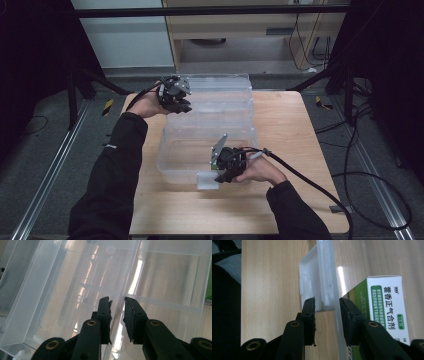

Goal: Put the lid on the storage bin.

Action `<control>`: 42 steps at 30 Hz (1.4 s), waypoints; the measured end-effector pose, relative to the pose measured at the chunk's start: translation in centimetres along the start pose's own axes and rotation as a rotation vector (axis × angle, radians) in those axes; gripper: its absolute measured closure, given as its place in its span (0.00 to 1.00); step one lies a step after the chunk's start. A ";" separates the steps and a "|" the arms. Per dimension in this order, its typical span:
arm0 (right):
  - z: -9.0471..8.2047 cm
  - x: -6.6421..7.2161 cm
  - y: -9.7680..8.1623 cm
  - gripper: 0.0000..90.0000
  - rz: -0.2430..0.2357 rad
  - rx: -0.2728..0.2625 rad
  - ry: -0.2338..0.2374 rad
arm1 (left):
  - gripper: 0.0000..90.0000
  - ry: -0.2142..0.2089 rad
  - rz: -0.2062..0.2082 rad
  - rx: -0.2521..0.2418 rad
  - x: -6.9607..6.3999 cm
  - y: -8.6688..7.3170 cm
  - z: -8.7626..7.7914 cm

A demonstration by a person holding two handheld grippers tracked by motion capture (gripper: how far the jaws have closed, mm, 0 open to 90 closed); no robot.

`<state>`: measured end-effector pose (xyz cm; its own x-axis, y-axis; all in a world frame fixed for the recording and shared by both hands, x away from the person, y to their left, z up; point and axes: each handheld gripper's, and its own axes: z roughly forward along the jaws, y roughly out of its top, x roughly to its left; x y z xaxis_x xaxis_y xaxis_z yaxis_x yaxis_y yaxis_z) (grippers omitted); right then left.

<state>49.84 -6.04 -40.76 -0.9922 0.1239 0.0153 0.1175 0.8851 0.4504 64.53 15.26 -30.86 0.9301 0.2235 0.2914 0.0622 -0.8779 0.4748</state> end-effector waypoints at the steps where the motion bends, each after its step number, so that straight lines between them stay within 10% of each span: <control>1: 0.0 0.0 0.0 0.74 0.000 0.001 0.000 | 0.83 0.003 0.004 0.001 0.0 0.0 0.0; 18: 0.0 -0.1 0.0 0.74 0.004 -0.001 0.006 | 0.95 -0.013 0.115 0.063 -0.5 1.0 -0.5; 42: 0.1 0.1 0.1 0.75 -0.001 0.014 0.001 | 0.98 -0.003 0.138 0.091 -2.0 1.7 -1.4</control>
<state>49.74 -5.92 -40.79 -0.9923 0.1230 0.0159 0.1175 0.8913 0.4379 62.30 13.89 -29.42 0.9331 0.0975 0.3463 -0.0334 -0.9349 0.3533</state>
